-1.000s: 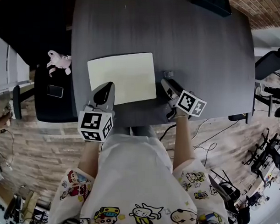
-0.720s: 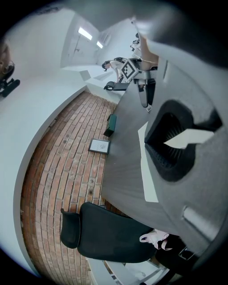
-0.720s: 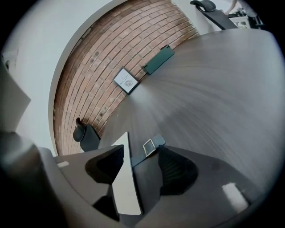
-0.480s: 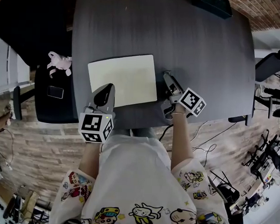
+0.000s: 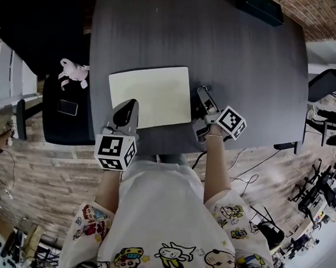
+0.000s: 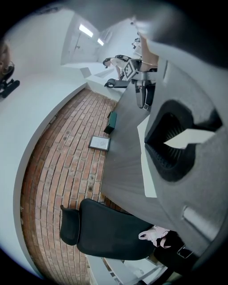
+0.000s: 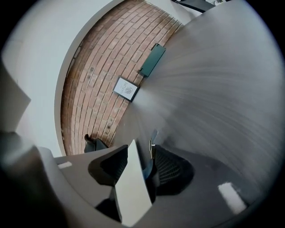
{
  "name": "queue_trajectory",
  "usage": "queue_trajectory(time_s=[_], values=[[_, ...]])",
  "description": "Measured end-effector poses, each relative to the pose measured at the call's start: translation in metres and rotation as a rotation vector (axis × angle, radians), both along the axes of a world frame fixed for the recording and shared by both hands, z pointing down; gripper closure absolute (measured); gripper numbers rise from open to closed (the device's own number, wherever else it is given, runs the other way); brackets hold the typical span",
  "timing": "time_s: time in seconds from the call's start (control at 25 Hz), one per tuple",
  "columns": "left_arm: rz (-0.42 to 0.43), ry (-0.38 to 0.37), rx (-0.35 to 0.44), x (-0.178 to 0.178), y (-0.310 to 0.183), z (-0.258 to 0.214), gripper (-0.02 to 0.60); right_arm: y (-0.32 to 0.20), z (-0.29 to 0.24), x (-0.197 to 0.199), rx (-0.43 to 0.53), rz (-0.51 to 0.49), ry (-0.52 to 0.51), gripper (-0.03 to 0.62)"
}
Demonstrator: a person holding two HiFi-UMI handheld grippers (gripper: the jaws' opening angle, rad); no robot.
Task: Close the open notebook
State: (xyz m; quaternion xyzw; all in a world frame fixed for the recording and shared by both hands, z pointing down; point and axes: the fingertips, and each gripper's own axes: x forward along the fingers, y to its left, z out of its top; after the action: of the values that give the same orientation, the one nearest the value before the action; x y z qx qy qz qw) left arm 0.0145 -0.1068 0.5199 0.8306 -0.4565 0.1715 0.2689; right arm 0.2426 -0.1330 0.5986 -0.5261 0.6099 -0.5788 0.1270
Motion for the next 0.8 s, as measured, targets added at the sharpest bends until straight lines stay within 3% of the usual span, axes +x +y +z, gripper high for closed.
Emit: queue_trajectory(time_s=[0.16, 0.28, 0.8], values=[[-0.005, -0.004, -0.006, -0.005, 0.0, 0.002, 0.581, -0.008, 0.002, 0.004, 0.004, -0.008, 0.038, 0.453], [-0.009, -0.003, -0.006, -0.007, 0.001, 0.001, 0.581, -0.009, 0.004, 0.008, -0.011, -0.02, 0.102, 0.562], [-0.035, 0.003, 0.006, -0.014, 0.0, -0.003, 0.581, -0.005, -0.011, 0.009, 0.052, -0.033, 0.114, 0.563]])
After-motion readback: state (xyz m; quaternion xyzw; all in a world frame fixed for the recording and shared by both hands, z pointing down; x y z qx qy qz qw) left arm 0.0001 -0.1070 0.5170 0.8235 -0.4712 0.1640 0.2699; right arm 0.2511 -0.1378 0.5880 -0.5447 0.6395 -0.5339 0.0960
